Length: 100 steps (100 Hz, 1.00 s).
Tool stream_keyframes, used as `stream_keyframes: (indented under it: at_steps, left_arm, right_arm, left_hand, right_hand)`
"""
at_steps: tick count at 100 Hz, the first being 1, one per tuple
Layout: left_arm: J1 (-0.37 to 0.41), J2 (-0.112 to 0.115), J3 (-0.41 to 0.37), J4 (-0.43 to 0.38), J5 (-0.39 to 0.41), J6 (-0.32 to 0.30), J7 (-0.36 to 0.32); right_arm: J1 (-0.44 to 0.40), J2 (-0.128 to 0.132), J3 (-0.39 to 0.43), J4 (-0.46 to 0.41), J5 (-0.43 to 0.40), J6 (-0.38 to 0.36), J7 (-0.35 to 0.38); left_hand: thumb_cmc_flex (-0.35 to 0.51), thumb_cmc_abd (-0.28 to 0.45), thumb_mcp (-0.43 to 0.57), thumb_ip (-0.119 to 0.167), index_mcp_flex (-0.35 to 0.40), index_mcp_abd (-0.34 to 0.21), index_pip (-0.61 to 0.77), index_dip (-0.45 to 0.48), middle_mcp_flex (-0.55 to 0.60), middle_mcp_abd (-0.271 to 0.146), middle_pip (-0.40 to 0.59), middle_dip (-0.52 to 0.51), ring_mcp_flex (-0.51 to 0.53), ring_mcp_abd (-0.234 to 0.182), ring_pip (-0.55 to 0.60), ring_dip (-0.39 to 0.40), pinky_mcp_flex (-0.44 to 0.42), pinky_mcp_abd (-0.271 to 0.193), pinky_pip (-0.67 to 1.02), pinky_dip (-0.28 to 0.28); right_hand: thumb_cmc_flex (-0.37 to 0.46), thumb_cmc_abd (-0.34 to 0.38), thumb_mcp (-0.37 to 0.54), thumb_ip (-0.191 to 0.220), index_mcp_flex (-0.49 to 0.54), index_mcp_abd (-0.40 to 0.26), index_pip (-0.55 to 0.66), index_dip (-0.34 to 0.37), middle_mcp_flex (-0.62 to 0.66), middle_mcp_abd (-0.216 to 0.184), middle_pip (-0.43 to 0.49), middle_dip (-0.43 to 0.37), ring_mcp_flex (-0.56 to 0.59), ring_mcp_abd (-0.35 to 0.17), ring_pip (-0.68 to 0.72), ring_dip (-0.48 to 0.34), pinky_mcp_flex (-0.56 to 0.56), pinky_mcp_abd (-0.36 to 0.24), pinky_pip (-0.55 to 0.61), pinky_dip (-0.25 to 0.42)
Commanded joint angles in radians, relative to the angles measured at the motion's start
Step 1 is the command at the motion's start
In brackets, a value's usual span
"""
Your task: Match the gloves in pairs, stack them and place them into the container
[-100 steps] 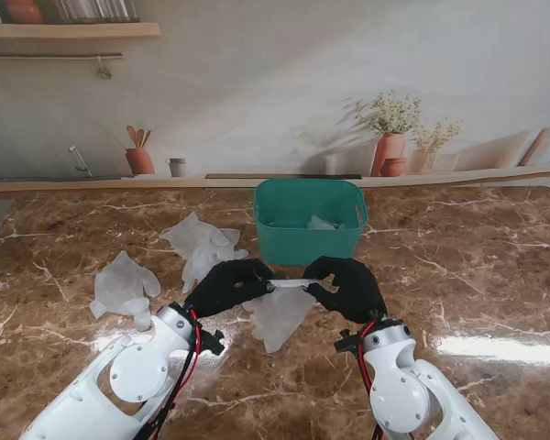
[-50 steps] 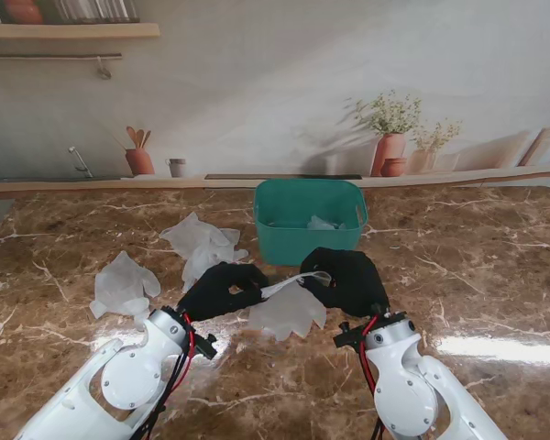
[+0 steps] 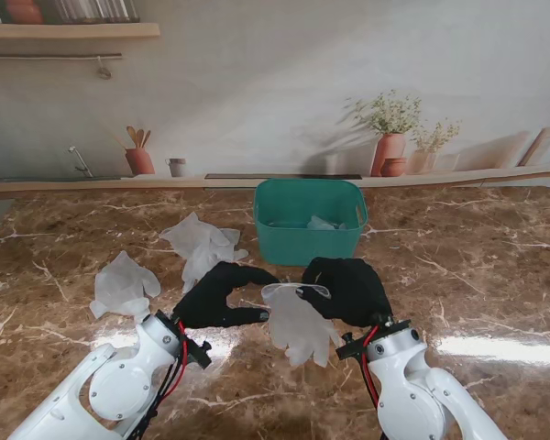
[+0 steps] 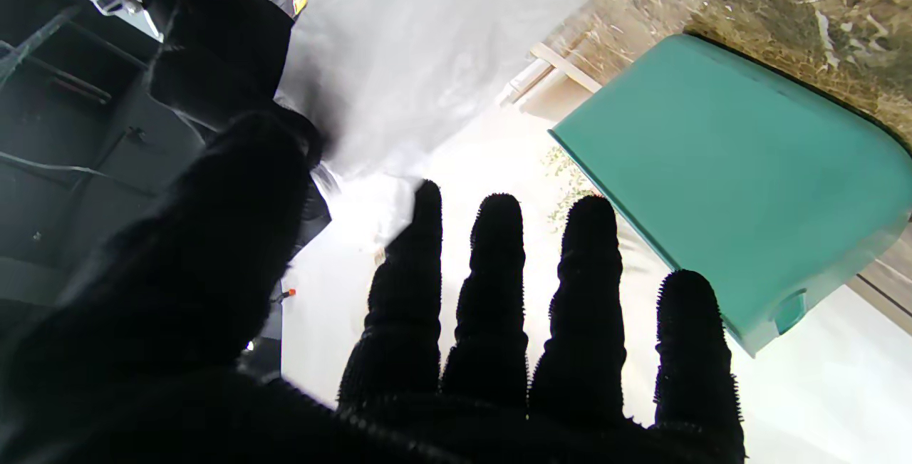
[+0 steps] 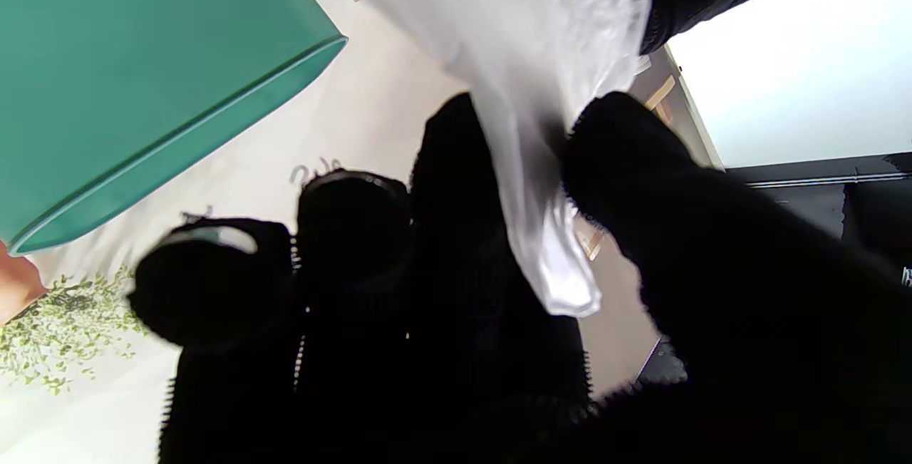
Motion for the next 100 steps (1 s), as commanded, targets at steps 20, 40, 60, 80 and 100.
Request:
stream_keyframes:
  at_steps: [20, 40, 60, 80, 100]
  left_arm:
    - [0.004, -0.001, 0.015, -0.023, 0.028, 0.013, 0.025]
    - [0.032, 0.011, -0.012, -0.067, -0.001, 0.001, -0.028]
    - [0.088, 0.037, -0.067, -0.154, -0.029, -0.036, -0.124]
    - [0.158, 0.058, -0.111, -0.228, -0.092, -0.073, -0.203]
    - [0.204, 0.082, -0.152, -0.276, -0.146, -0.086, -0.297]
  right_arm:
    - [-0.037, 0.011, 0.004, -0.037, 0.034, -0.009, 0.093]
    - [-0.096, 0.024, 0.053, -0.101, 0.047, -0.024, 0.171]
    - [-0.166, 0.035, 0.097, -0.167, 0.085, -0.062, 0.245]
    - [-0.226, 0.042, 0.117, -0.212, 0.14, -0.103, 0.297]
    - [-0.267, 0.05, 0.137, -0.243, 0.177, -0.152, 0.34]
  left_hand:
    - [0.258, 0.083, -0.184, -0.025, 0.101, -0.113, 0.266, 0.044, 0.118, -0.045, 0.052, 0.01, 0.076, -0.039, 0.035, 0.048, 0.017, -0.014, -0.015, 0.04]
    - [0.29, 0.115, -0.092, -0.038, 0.202, -0.113, 0.46, 0.052, 0.429, -0.012, 0.093, 0.124, 0.288, 0.017, 0.214, 0.149, 0.125, -0.002, 0.187, 0.123]
    - [0.282, 0.107, -0.046, -0.034, 0.195, -0.077, 0.482, 0.092, 0.548, 0.01, 0.152, 0.062, 0.398, 0.012, 0.305, 0.178, 0.197, 0.002, 0.301, 0.165]
    - [0.264, 0.091, 0.005, -0.042, 0.2, -0.053, 0.484, 0.12, 0.582, 0.015, 0.181, 0.073, 0.431, 0.017, 0.335, 0.192, 0.213, 0.006, 0.315, 0.165]
    - [0.259, 0.093, 0.01, -0.047, 0.199, -0.049, 0.478, 0.126, 0.589, 0.014, 0.171, 0.068, 0.434, 0.011, 0.328, 0.188, 0.214, 0.002, 0.316, 0.163]
  right_hand:
    - [0.044, -0.019, 0.039, -0.025, 0.017, 0.007, 0.025, -0.017, 0.059, 0.011, 0.038, -0.005, 0.044, -0.02, 0.043, 0.021, 0.045, 0.0, 0.069, -0.023]
    - [0.044, -0.015, 0.029, -0.025, 0.014, -0.006, 0.021, -0.022, 0.057, 0.007, 0.029, -0.021, 0.042, -0.02, 0.026, 0.009, 0.041, -0.001, 0.067, -0.027]
    - [0.045, -0.016, 0.024, -0.024, 0.015, -0.012, 0.02, -0.024, 0.058, 0.004, 0.025, -0.03, 0.044, -0.024, 0.023, 0.004, 0.051, -0.01, 0.066, -0.032]
    - [0.049, -0.02, 0.022, -0.024, 0.017, -0.01, 0.02, -0.026, 0.06, 0.005, 0.026, -0.038, 0.044, -0.025, 0.027, 0.001, 0.067, -0.012, 0.065, -0.04]
    - [0.051, -0.023, 0.023, -0.024, 0.018, -0.008, 0.026, -0.021, 0.06, 0.004, 0.033, -0.04, 0.045, -0.026, 0.035, 0.002, 0.075, -0.013, 0.067, -0.044]
